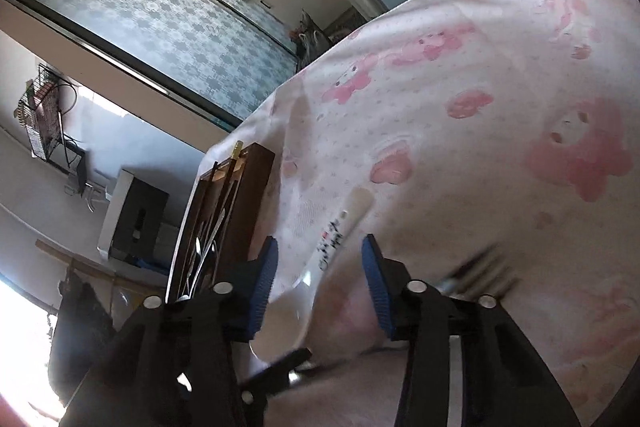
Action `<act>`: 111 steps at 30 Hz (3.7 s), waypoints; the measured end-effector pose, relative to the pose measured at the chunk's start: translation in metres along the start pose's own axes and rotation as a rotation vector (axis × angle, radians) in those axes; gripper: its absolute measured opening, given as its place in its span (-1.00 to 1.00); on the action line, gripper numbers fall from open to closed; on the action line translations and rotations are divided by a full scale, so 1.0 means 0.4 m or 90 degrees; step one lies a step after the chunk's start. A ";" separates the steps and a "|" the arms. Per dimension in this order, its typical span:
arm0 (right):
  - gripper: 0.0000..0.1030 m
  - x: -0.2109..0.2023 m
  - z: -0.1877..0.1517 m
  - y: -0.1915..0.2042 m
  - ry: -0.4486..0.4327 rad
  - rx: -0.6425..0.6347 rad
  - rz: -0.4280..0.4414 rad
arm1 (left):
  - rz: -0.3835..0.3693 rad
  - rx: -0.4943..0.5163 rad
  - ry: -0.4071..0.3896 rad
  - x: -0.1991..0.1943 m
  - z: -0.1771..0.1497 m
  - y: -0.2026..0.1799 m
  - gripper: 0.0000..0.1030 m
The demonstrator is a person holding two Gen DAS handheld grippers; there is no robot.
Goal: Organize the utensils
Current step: 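Grasp the white ceramic spoon by its handle with the right tool, then carry the white ceramic spoon into the tray and release it, then lower the left tool onto the silver fork and grasp its handle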
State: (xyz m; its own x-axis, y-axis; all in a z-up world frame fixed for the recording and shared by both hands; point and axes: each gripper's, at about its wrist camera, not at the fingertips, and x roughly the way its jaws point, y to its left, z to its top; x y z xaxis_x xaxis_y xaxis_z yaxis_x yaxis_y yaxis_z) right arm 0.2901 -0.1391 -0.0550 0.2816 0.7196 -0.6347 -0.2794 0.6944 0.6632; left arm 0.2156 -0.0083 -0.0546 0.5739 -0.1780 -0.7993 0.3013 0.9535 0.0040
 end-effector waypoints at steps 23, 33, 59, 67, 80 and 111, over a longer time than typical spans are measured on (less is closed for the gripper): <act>-0.79 -0.031 -0.020 0.162 -0.040 -0.032 0.066 | -0.031 -0.045 -0.063 -0.156 -0.034 0.076 -0.16; -0.77 0.160 -0.084 0.349 0.031 -0.083 0.088 | 0.019 -0.110 -0.049 -0.250 -0.162 0.243 -0.16; 0.41 -0.097 -0.091 0.284 -0.016 -0.164 -0.018 | 0.013 -0.039 -0.105 -0.378 -0.192 0.114 0.63; 0.13 -0.209 -0.094 0.053 -0.046 -0.098 -0.088 | -0.056 0.030 -0.074 -0.265 -0.144 -0.035 0.63; -0.01 -0.151 -0.053 -0.083 -0.065 -0.072 -0.143 | -0.077 0.045 -0.040 -0.123 -0.095 -0.097 0.63; -0.94 -0.329 -0.114 0.103 -0.104 -0.200 -0.066 | -0.039 0.025 -0.057 -0.065 -0.036 -0.086 -0.60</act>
State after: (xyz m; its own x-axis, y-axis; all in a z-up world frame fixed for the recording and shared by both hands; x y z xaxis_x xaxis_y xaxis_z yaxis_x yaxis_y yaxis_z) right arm 0.1996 -0.2049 0.0377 0.4591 0.6525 -0.6029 -0.5036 0.7502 0.4284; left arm 0.1793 -0.0332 -0.0423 0.6183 -0.2588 -0.7421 0.3665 0.9302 -0.0190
